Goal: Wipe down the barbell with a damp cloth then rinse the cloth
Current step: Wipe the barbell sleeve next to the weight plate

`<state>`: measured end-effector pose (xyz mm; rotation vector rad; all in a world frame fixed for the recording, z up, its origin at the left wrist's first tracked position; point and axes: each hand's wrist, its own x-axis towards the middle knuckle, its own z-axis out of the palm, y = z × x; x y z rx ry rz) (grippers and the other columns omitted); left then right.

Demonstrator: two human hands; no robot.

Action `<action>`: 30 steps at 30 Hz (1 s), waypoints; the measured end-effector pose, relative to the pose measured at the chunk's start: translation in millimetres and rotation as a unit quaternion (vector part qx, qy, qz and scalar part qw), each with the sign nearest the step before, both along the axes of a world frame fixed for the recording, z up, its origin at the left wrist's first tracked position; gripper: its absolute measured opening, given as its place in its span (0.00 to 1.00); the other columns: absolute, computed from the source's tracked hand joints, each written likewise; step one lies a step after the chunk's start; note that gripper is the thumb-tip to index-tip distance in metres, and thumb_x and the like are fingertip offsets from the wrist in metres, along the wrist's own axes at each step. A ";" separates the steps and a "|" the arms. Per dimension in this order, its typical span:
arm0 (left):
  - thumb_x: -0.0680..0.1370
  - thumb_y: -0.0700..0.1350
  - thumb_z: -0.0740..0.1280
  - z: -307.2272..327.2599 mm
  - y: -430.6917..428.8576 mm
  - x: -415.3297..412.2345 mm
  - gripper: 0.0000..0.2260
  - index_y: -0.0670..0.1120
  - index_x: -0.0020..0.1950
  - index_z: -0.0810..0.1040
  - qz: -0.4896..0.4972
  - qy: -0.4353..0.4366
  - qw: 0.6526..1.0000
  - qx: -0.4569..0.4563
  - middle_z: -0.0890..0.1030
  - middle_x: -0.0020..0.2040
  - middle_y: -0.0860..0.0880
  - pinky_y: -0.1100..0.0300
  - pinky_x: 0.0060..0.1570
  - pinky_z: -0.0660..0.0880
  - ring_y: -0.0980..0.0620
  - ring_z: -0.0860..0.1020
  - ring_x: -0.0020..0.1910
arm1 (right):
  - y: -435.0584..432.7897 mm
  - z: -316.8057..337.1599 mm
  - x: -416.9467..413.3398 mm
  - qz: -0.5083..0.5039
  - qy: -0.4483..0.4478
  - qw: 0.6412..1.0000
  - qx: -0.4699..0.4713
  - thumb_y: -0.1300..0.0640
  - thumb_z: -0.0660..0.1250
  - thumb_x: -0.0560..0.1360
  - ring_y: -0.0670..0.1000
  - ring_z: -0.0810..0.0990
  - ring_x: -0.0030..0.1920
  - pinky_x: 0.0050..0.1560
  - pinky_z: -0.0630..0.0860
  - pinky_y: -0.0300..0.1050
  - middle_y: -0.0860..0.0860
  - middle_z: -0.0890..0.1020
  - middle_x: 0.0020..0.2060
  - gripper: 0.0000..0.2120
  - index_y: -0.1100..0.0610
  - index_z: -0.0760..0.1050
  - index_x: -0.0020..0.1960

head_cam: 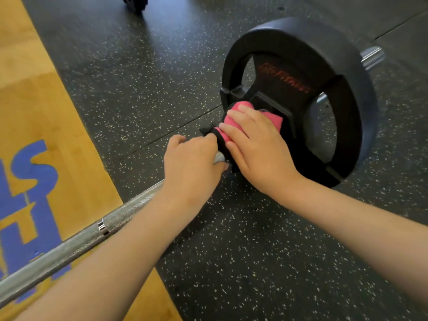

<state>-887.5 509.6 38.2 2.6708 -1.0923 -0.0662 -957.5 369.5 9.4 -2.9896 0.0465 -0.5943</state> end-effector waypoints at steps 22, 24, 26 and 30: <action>0.68 0.58 0.73 -1.6 4.2 41.6 0.16 0.51 0.46 0.72 0.041 -0.055 0.997 -0.028 0.79 0.40 0.56 0.62 0.43 0.58 0.54 0.67 0.34 | 3.8 7.2 76.1 -0.035 -0.036 0.999 0.014 0.53 0.57 0.78 0.55 0.78 0.48 0.50 0.72 0.50 0.51 0.81 0.43 0.16 0.58 0.80 0.42; 0.68 0.57 0.74 4.2 2.7 48.0 0.16 0.52 0.49 0.75 0.058 -0.026 0.997 -0.044 0.81 0.44 0.56 0.62 0.42 0.57 0.53 0.74 0.39 | 3.4 3.6 78.5 -0.022 -0.047 0.998 0.024 0.54 0.57 0.79 0.56 0.77 0.53 0.54 0.72 0.52 0.53 0.81 0.47 0.15 0.59 0.80 0.45; 0.67 0.55 0.74 6.8 1.0 51.5 0.15 0.53 0.50 0.77 0.071 -0.007 0.995 -0.068 0.82 0.46 0.56 0.61 0.42 0.60 0.52 0.77 0.43 | 1.8 -5.4 74.0 -0.010 -0.069 0.997 0.029 0.56 0.57 0.80 0.58 0.74 0.61 0.62 0.70 0.54 0.56 0.80 0.54 0.14 0.61 0.80 0.52; 0.68 0.53 0.74 3.7 0.0 58.4 0.13 0.50 0.47 0.75 0.089 -0.021 0.994 -0.053 0.81 0.42 0.54 0.59 0.37 0.61 0.48 0.77 0.40 | -0.5 -21.9 68.6 0.008 -0.103 0.994 0.040 0.58 0.58 0.80 0.59 0.66 0.70 0.70 0.64 0.59 0.59 0.75 0.65 0.16 0.63 0.75 0.64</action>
